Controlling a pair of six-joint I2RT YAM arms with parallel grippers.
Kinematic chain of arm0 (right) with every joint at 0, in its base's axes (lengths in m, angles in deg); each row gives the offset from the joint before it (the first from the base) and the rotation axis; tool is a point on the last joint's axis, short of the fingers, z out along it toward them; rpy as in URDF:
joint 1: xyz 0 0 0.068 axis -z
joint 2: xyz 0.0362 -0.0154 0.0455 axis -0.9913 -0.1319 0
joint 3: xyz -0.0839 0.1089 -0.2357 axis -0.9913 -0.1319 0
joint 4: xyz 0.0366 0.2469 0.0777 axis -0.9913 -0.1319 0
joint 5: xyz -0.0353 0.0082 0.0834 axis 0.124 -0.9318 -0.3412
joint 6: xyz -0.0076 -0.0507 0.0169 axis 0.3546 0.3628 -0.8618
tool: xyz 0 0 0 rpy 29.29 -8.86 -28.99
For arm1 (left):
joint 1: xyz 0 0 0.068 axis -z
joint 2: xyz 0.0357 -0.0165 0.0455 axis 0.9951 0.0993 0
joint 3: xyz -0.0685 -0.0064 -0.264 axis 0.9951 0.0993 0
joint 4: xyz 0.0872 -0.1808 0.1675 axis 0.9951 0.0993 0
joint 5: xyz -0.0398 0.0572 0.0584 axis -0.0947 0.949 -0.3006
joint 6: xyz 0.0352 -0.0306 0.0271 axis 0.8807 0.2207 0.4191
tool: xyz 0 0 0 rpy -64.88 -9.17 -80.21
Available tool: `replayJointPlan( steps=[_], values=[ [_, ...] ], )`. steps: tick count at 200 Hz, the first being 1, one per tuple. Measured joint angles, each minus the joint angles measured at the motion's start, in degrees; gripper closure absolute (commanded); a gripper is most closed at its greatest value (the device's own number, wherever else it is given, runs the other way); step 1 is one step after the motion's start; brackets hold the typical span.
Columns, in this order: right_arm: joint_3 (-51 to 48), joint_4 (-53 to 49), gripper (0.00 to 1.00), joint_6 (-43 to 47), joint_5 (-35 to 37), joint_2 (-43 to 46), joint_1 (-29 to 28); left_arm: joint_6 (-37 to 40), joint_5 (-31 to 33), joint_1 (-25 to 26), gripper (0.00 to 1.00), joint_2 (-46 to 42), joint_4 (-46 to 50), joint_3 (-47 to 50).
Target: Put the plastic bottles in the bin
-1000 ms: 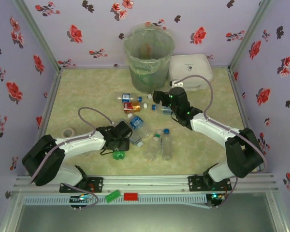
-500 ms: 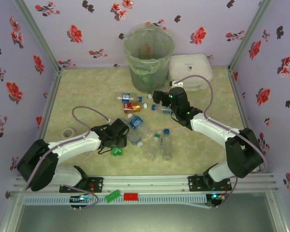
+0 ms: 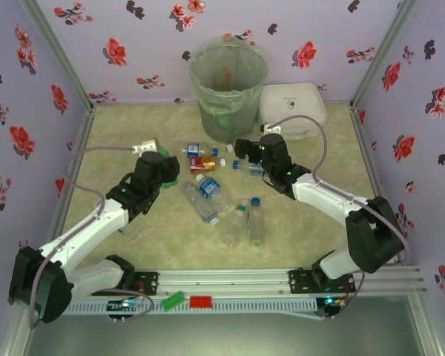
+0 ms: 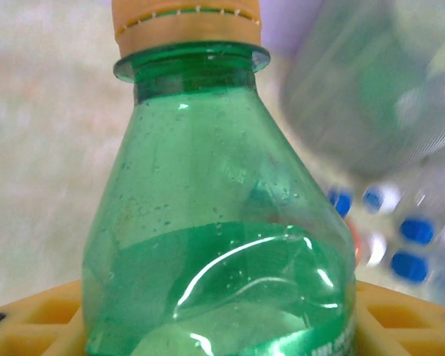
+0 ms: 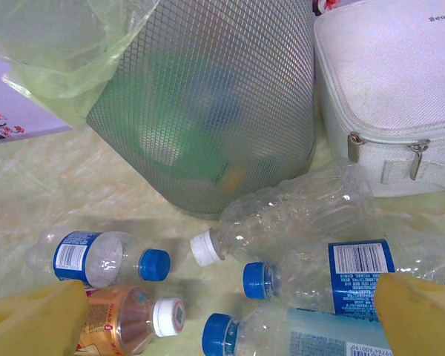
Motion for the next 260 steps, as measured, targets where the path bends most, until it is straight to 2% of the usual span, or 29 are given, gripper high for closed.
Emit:
replayJointPlan(
  steps=[34,84,122,166,180,196,235,248,260],
  values=[
    [-0.02,-0.79,0.00,-0.04,-0.24,0.00,0.00,9.42,-1.22,-0.90,0.55,9.27,-8.85,-14.19],
    [-1.46,-1.70,0.00,-0.63,-0.24,1.27,0.00,19.39,-10.32,-2.36,0.56,23.56,-12.17,-38.82],
    [-2.71,-2.64,0.00,-0.63,-0.20,4.52,0.00,22.14,-17.99,-4.09,0.58,35.93,-6.43,-58.60],
    [-4.24,-3.45,0.00,-0.63,0.04,6.99,0.00,24.70,-24.85,-5.16,0.58,56.19,8.94,-90.53],
    [-4.68,-3.85,0.00,-0.63,0.20,7.48,0.00,25.33,-26.12,-5.16,0.58,61.18,12.96,-97.94],
    [-5.31,-4.15,0.00,-0.63,0.39,8.22,0.00,25.73,-27.10,-5.16,0.58,64.35,15.58,-101.20],
    [-5.64,-4.35,0.00,-0.63,0.87,9.25,0.00,25.75,-27.96,-5.16,0.57,66.73,16.92,-100.10],
    [-5.73,-4.39,0.00,-0.61,0.90,9.46,0.00,25.75,-28.04,-5.16,0.53,67.06,16.44,-99.78],
    [-5.77,-4.61,0.00,-0.61,0.94,9.66,0.00,25.73,-28.17,-5.16,0.46,67.38,15.93,-99.67]
  ],
)
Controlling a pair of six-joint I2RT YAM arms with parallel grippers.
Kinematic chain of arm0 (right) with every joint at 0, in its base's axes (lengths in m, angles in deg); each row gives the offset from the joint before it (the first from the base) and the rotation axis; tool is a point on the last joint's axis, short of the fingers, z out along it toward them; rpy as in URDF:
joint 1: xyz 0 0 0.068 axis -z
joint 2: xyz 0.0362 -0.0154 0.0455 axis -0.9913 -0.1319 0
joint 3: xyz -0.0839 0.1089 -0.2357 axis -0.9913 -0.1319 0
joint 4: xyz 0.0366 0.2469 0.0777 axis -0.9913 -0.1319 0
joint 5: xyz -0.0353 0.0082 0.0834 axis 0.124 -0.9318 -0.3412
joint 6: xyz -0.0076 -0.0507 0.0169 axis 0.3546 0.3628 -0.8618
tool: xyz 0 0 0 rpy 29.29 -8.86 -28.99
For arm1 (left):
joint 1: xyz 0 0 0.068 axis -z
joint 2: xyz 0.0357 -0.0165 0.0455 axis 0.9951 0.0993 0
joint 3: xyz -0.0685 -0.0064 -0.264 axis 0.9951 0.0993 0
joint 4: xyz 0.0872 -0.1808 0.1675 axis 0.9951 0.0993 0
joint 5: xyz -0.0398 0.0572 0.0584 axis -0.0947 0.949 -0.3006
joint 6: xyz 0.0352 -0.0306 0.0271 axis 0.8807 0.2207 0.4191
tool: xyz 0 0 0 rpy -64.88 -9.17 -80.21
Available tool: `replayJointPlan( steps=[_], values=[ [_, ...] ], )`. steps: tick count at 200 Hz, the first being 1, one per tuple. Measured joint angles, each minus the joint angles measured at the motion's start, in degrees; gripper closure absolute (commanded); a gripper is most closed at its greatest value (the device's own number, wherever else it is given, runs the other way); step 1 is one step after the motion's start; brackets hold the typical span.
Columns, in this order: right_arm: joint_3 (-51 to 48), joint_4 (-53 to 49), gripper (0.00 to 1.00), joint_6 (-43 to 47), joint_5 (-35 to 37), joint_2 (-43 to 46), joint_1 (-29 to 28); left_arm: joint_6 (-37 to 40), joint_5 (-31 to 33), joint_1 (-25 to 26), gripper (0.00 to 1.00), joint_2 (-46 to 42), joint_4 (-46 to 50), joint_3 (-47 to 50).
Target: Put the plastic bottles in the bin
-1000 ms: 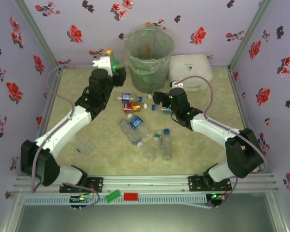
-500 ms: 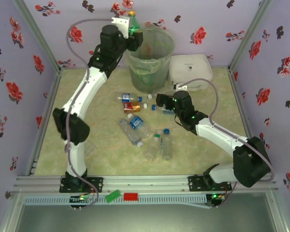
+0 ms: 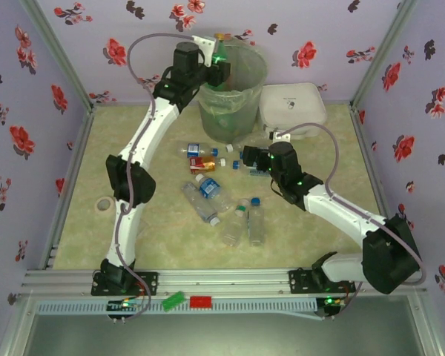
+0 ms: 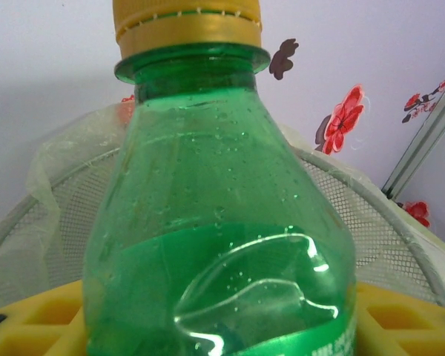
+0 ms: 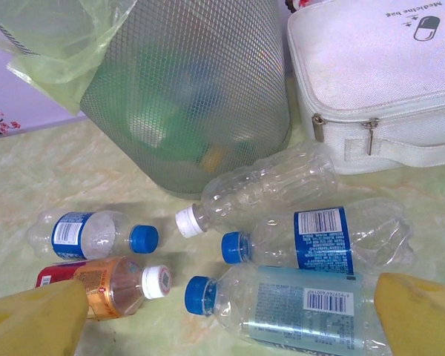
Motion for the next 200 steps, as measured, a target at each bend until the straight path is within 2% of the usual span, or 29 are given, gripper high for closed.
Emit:
replayJointPlan(
  steps=[10,39,64,105,132,165,200],
  values=[
    [-0.09,-0.15,0.00,0.00,0.07,0.13,0.00,-0.02,-0.17,0.00,0.40,0.31,-0.52,0.00],
    [-0.74,-0.94,0.00,0.00,0.66,1.29,0.00,-0.42,-0.26,0.00,0.13,1.29,-1.70,0.00],
    [-1.46,-1.44,0.00,0.00,1.07,2.54,0.00,-1.53,-0.35,0.00,0.03,1.44,-2.25,0.15],
    [-2.10,-1.92,0.00,0.02,1.27,3.13,0.00,-2.40,-0.37,0.00,0.00,1.36,-4.20,0.57],
    [-2.29,-2.54,0.00,-0.07,2.54,3.13,0.00,-3.15,-0.37,0.00,0.00,-0.92,-5.79,5.27],
    [-2.29,-3.10,0.00,-2.01,3.85,3.13,0.42,-4.00,-0.83,0.00,0.00,-8.85,-10.16,17.25],
    [-2.32,-3.56,0.01,-4.57,0.39,3.13,2.95,-5.73,-1.27,0.00,0.00,-23.76,-19.08,35.85]
  ],
)
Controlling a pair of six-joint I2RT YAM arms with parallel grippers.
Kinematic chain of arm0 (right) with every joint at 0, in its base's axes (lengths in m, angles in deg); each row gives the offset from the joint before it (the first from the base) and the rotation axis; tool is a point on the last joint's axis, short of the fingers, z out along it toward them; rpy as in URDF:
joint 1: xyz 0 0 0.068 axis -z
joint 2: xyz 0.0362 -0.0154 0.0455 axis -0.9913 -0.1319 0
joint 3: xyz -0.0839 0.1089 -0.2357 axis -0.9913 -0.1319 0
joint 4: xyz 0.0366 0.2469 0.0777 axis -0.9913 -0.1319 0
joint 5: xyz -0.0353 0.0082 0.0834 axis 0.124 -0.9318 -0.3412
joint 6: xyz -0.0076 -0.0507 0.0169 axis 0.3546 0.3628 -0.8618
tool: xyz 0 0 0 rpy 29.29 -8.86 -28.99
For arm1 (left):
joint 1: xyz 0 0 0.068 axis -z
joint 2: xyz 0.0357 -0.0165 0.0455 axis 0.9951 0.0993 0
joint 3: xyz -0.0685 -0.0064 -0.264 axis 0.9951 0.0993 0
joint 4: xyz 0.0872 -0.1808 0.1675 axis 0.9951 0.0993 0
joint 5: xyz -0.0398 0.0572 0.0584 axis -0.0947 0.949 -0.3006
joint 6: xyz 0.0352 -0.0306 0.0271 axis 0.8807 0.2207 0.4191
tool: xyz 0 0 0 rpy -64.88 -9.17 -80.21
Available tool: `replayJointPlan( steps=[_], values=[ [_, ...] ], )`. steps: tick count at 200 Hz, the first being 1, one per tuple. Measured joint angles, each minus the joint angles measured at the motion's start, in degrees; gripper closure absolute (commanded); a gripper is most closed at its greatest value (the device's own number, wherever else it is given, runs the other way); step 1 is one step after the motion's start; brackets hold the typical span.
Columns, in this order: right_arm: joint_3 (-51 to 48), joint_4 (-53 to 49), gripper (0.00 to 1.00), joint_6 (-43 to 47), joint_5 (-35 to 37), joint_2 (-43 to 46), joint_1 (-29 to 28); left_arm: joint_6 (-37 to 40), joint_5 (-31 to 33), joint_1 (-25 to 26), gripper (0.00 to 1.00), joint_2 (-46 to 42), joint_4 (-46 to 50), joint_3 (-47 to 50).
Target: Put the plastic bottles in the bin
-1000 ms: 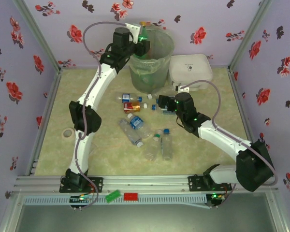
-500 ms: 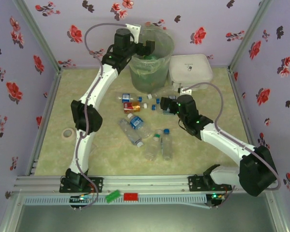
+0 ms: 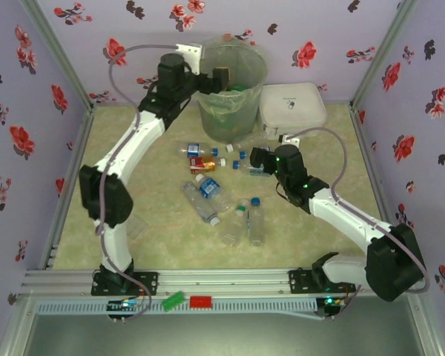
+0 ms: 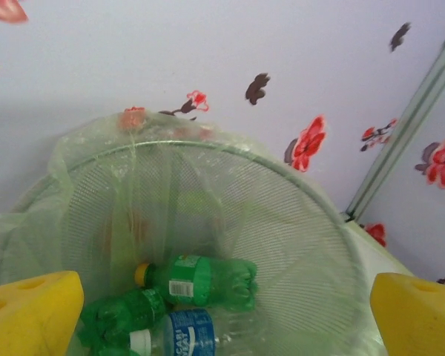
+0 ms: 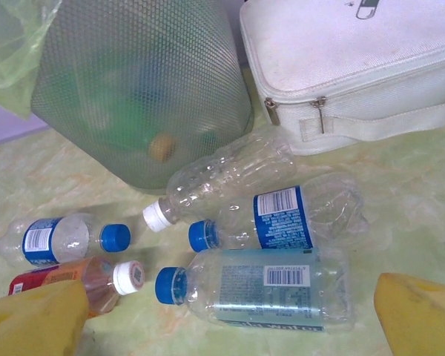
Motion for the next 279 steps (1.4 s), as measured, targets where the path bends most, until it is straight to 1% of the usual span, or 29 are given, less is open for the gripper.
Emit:
replayJointPlan(
  steps=[33,65,93,105,121,137,153,162,174,201,226,252,279],
  values=[
    [-0.04,-2.56,0.00,-1.18,-4.55,-0.04,1.42,-2.29,0.11,0.00,0.00,-14.93,-9.77,19.78],
    [-0.26,-6.47,0.00,-2.56,-8.87,-0.79,0.98,-5.70,1.92,0.00,0.00,-24.74,-16.33,37.35],
    [-0.63,-11.67,0.01,-4.22,-10.97,-1.31,-1.33,-11.69,3.56,0.00,0.00,-28.20,-20.61,51.76],
    [-0.63,-14.32,0.05,-5.01,-11.23,-1.31,-3.19,-14.95,4.20,0.00,0.00,-28.26,-21.75,57.40],
    [-0.70,-17.49,0.08,-6.03,-11.52,-1.31,-6.03,-19.93,5.14,0.00,0.00,-28.26,-22.86,64.48],
    [-1.09,-20.22,0.08,-6.99,-11.28,-1.31,-9.68,-23.76,5.88,0.07,0.00,-28.26,-23.91,69.85],
    [-2.14,-22.14,0.10,-8.33,-11.04,-1.29,-13.44,-25.79,6.58,0.59,0.00,-28.26,-23.65,71.73],
    [-3.32,-22.73,0.13,-9.55,-10.95,-1.14,-15.43,-26.10,6.88,1.33,0.00,-28.26,-23.85,71.76],
    [-5.38,-23.23,0.15,-11.45,-10.75,-0.42,-17.59,-26.10,7.19,2.47,0.00,-28.22,-24.46,71.58],
    [-9.14,-25.24,0.19,-15.63,-9.73,2.08,-19.96,-26.05,7.21,4.94,0.00,-26.36,-24.90,69.70],
    [-10.54,-25.97,0.22,-18.08,-8.52,3.80,-20.76,-26.10,7.26,5.68,0.00,-23.91,-26.34,67.80],
    [-11.34,-25.83,0.21,-19.89,-8.15,4.09,-21.22,-26.12,7.63,6.10,0.00,-21.62,-27.98,66.01],
    [-12.20,-25.94,0.18,-21.46,-8.04,4.09,-23.45,-26.10,7.65,6.69,0.00,-20.92,-28.02,64.81]
  ],
)
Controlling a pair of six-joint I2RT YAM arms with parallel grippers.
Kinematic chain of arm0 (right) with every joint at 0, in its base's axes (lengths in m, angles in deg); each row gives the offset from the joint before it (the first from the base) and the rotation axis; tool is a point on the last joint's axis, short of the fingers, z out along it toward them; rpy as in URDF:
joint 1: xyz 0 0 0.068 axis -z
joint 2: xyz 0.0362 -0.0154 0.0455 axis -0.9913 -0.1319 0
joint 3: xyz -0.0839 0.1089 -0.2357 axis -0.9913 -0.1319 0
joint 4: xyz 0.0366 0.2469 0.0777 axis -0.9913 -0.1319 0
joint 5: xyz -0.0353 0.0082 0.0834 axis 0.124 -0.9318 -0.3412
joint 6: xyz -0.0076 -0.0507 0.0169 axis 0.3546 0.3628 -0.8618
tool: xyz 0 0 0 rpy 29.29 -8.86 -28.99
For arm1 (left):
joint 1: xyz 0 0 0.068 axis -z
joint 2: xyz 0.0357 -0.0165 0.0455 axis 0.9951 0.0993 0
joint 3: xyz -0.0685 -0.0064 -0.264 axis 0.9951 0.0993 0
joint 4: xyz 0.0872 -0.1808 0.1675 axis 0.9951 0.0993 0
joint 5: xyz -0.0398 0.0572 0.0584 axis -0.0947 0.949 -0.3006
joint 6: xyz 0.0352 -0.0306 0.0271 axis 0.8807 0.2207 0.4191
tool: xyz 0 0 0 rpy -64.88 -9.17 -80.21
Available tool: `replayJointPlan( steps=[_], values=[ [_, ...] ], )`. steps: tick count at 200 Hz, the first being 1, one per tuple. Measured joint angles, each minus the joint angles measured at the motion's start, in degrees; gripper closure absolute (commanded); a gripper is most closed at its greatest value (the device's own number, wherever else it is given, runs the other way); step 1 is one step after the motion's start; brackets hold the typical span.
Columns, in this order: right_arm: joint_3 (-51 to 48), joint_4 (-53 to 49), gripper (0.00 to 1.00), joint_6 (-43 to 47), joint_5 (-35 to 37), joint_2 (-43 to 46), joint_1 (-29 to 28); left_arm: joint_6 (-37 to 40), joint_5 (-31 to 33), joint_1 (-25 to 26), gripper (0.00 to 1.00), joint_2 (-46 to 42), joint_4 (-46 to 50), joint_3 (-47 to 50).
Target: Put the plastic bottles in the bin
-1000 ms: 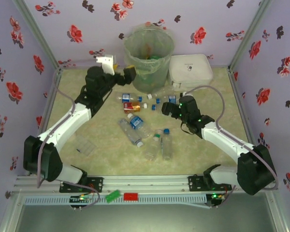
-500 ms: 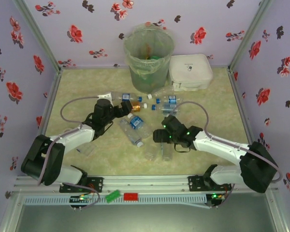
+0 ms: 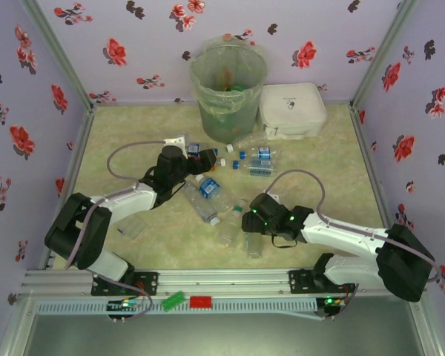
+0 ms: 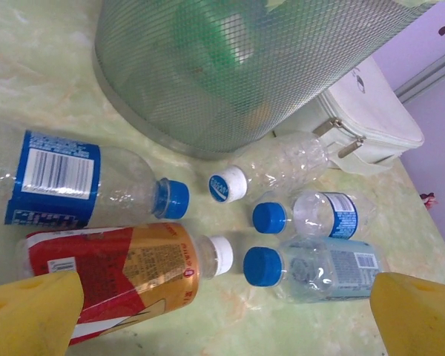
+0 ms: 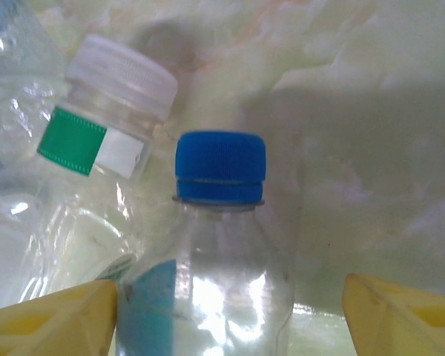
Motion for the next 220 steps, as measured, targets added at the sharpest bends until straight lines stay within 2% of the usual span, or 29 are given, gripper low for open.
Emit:
replayJointPlan(
  steps=[56,122,168,220],
  values=[
    [-1.46,0.02,0.19,-2.45,0.74,-1.33,-2.12,0.00,0.00,0.13,0.00,0.00,0.07,-0.13],
    [-1.60,-0.15,0.41,-3.56,2.05,-4.96,-2.21,0.00,0.26,0.13,0.00,0.00,0.11,-0.13],
    [-1.38,-0.61,0.44,-3.10,2.73,-4.87,-2.21,0.00,0.72,0.13,0.00,0.00,0.13,-0.13],
    [7.58,-0.83,0.50,3.34,10.08,-4.87,-0.70,0.00,2.54,-0.13,0.00,-0.15,0.17,-0.02]
  ],
)
